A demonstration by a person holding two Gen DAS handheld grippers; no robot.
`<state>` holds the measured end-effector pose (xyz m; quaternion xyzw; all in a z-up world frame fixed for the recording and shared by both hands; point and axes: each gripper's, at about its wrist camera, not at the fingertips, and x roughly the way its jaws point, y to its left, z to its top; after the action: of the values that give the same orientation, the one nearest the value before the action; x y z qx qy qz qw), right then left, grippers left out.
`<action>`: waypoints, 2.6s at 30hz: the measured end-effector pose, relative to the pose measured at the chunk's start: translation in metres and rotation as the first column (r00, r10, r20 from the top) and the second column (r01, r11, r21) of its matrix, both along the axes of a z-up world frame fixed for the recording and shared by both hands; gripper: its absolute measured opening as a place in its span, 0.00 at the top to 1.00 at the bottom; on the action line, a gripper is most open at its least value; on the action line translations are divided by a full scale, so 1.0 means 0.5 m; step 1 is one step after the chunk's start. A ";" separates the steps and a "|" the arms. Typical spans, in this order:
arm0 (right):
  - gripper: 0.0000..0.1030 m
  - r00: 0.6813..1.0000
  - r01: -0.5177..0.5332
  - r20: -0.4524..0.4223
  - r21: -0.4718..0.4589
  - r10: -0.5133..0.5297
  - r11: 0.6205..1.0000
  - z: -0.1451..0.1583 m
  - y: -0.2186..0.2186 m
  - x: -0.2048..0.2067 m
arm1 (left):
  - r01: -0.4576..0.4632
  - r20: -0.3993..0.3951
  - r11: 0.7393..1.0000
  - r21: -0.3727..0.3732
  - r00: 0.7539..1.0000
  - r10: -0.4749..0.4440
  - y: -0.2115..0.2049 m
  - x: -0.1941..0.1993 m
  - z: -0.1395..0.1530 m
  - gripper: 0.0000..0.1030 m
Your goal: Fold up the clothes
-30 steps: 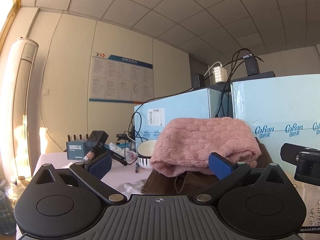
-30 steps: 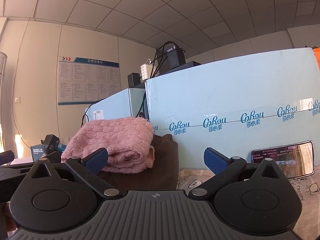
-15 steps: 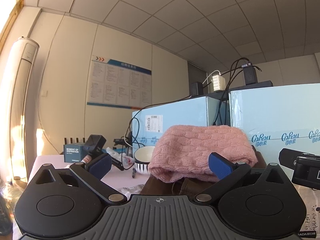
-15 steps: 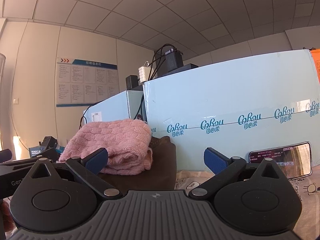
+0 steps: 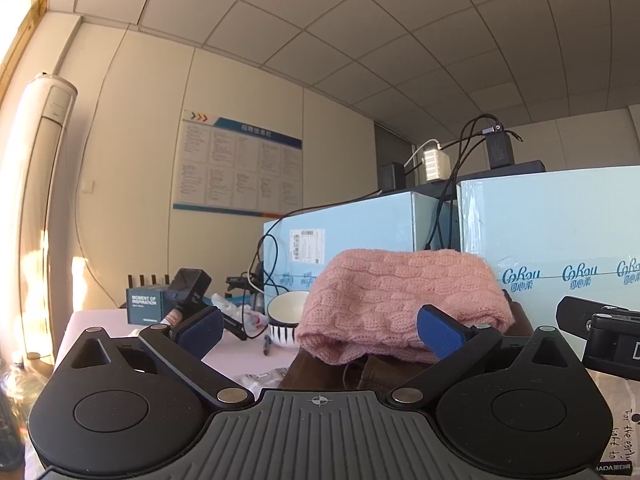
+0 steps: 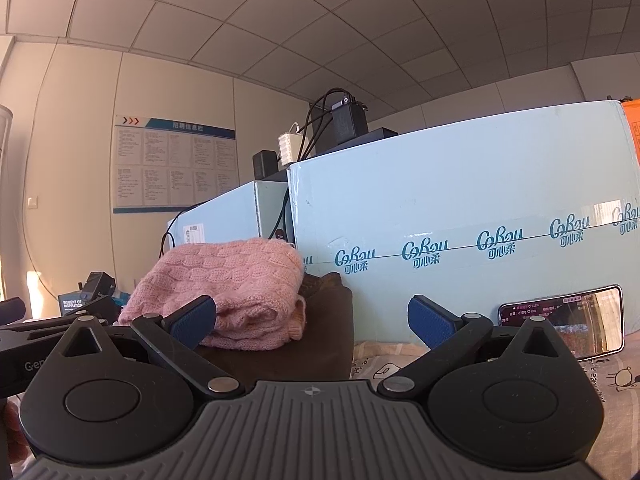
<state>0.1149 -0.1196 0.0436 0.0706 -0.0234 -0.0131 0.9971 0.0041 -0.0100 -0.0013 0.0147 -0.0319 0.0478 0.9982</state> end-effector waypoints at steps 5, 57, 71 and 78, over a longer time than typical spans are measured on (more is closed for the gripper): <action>0.00 1.000 0.000 -0.001 -0.001 0.000 1.000 -0.001 0.000 0.001 | -0.001 -0.002 1.000 0.000 1.000 0.001 0.000 0.001 0.000 0.00; 0.00 0.999 0.018 -0.042 -0.009 -0.018 1.000 -0.002 0.002 0.015 | 0.004 -0.072 1.000 -0.007 0.997 -0.004 -0.001 0.017 -0.003 0.00; 0.00 0.999 0.018 -0.042 -0.009 -0.019 1.000 -0.002 0.002 0.015 | 0.005 -0.072 1.000 -0.004 0.997 -0.006 -0.002 0.019 -0.002 0.00; 0.00 0.999 0.018 -0.042 -0.009 -0.019 1.000 -0.002 0.002 0.015 | 0.008 -0.069 1.000 -0.006 0.998 -0.008 -0.001 0.018 -0.002 0.00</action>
<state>0.1225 -0.1186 0.0424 0.0658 -0.0030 -0.0238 0.9975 0.0129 -0.0107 -0.0025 0.0136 0.0027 0.0433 0.9990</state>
